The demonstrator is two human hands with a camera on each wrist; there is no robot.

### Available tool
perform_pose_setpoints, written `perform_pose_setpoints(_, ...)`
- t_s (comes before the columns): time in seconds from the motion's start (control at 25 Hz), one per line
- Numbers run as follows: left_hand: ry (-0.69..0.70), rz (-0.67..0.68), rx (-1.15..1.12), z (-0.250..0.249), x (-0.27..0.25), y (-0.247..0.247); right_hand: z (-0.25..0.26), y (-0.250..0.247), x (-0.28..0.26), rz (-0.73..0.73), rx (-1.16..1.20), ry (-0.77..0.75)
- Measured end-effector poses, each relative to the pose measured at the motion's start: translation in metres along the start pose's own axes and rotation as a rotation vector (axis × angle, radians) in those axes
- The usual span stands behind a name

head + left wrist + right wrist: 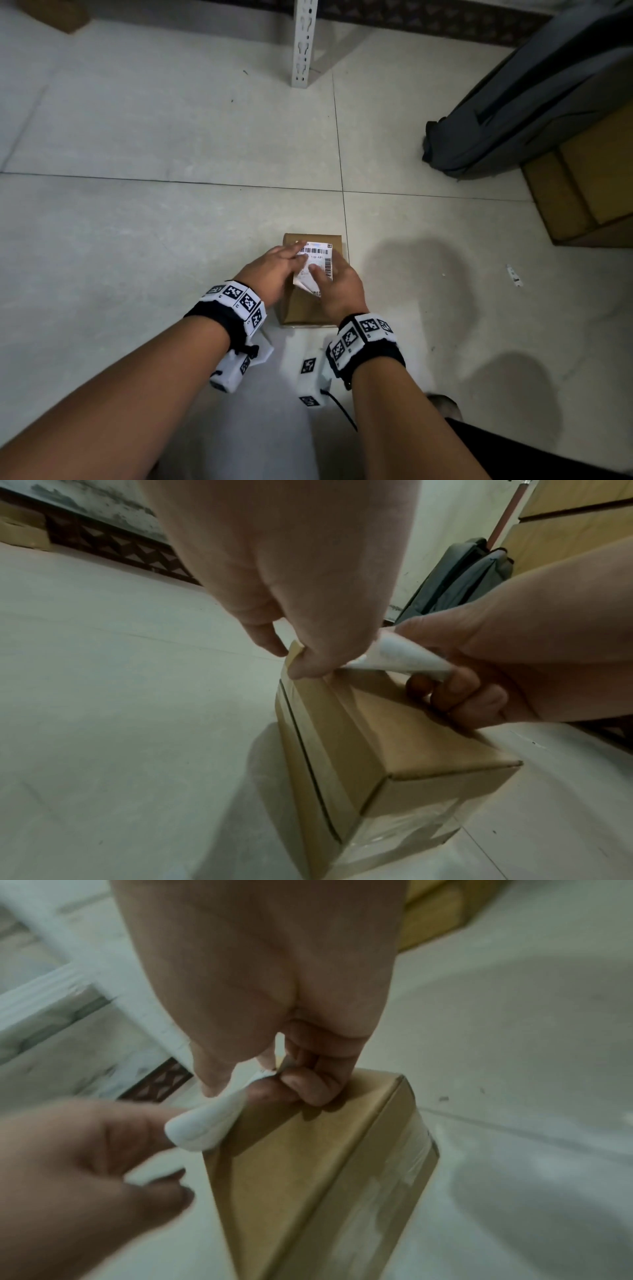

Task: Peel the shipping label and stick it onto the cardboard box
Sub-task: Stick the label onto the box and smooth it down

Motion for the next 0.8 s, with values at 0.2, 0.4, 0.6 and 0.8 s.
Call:
perform_pose_setpoints(0.2,-0.041,0.06,0.093,-0.01,-0.003,-0.008,-0.01,0.004,-0.003,-0.065,0.222,0.204)
perform_pose_setpoints(0.4,-0.053,0.131,0.036,-0.014,-0.005,-0.009,-0.012,-0.009,-0.014,-0.086,0.124,0.289)
perform_pose_setpoints(0.6,-0.062,0.155,-0.049,-0.015,-0.009,-0.012,-0.037,-0.003,-0.012,-0.067,0.122,0.416)
perform_pose_setpoints(0.8,-0.072,0.12,-0.139,-0.009,-0.008,-0.004,-0.043,-0.014,-0.023,-0.029,0.184,0.506)
Point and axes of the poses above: each hand's wrist, its own x-axis towards the middle knuckle, its own y-axis out of the palm, z = x × y, the point moved 2 cm from there along x, towards the middle knuckle, and after that the axes turned 8 degrees about -z, right-handed, at the moved point
